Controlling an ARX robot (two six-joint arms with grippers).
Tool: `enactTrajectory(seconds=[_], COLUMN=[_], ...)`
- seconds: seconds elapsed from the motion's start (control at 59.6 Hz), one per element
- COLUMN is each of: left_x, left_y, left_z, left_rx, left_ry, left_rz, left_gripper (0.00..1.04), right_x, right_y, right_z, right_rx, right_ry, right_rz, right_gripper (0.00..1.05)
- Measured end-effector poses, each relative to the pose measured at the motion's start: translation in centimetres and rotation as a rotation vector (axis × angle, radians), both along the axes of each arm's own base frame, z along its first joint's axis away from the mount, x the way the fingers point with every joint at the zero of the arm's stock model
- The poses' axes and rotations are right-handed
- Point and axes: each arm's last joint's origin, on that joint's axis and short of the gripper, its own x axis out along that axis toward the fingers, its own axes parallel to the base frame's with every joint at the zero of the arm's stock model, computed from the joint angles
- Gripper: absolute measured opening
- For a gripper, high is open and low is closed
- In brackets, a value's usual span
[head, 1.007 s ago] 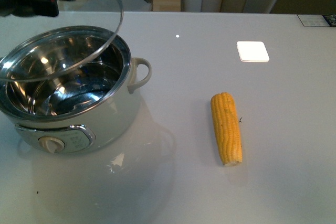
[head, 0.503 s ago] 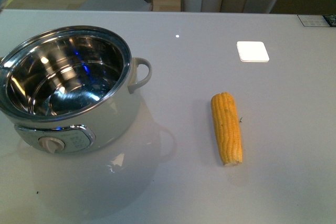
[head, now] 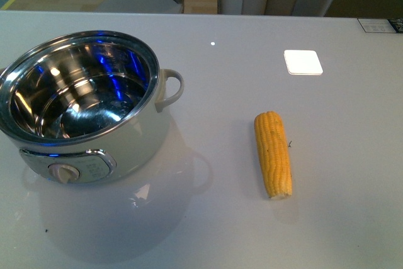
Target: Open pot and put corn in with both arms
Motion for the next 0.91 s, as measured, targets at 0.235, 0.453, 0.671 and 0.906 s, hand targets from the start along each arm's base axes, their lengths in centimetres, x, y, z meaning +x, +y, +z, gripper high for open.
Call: enactTrajectory(seconds=[0.235, 0.453, 0.671, 0.906], left_x=[0.8, 2.5, 5.2, 6.6], left_y=[0.5, 1.1, 0.9, 1.0], left_z=[-4.2, -7.0, -9.1, -10.9], left_rx=[-0.045, -0.050, -0.043, -0.048], left_ry=[0.040, 0.050, 0.040, 0.049], left_rz=[-0.008, -0.019, -0.076, -0.092], left_gripper=[0.42, 0.42, 0.42, 0.42], right_x=[0.0, 0.0, 0.0, 0.0], right_y=[0.0, 0.0, 0.0, 0.0], right_z=[0.0, 0.0, 0.0, 0.0], right_rx=[0.000, 0.000, 0.000, 0.000], right_ry=[0.000, 0.000, 0.000, 0.000], right_rz=[0.000, 0.000, 0.000, 0.000], right_gripper=[0.96, 0.96, 0.96, 0.96])
